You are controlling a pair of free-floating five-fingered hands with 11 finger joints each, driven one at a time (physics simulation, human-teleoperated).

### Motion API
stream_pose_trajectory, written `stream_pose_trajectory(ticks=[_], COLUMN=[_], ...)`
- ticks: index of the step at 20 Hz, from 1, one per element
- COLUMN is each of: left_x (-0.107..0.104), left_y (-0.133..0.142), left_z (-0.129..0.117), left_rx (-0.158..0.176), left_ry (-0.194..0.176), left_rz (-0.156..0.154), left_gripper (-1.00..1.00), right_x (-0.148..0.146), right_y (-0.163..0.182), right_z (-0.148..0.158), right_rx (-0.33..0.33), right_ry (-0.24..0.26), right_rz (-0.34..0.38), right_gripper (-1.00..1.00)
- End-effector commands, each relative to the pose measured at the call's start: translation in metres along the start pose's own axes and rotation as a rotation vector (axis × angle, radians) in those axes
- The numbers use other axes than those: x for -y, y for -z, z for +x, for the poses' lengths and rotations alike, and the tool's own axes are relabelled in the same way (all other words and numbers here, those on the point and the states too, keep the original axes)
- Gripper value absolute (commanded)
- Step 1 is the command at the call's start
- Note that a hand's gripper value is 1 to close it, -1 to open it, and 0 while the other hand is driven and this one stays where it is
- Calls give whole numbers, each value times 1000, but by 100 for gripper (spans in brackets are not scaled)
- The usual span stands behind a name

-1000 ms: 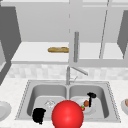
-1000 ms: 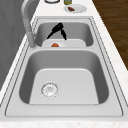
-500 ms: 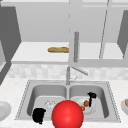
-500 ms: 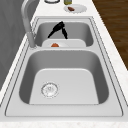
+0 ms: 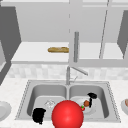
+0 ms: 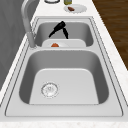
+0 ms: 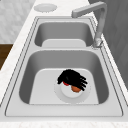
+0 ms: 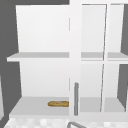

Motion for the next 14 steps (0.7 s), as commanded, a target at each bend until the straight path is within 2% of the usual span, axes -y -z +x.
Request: stream_pose_trajectory(ticks=[1,7,10,14], left_x=[0,0,0,0], left_y=[0,0,0,0], left_z=[0,0,0,0], left_rx=[0,0,0,0], left_ry=[0,0,0,0], left_rz=[0,0,0,0], left_gripper=[0,0,0,0], right_x=[2,7,15,18], right_y=[-10,-27,-30,-30], right_z=[-1,5,17,24], right_rx=[2,25,53,94], right_ry=[0,-17,-31,-24], right_rz=[-7,-6,-73,-99], right_gripper=[-100,-100,-100,-100])
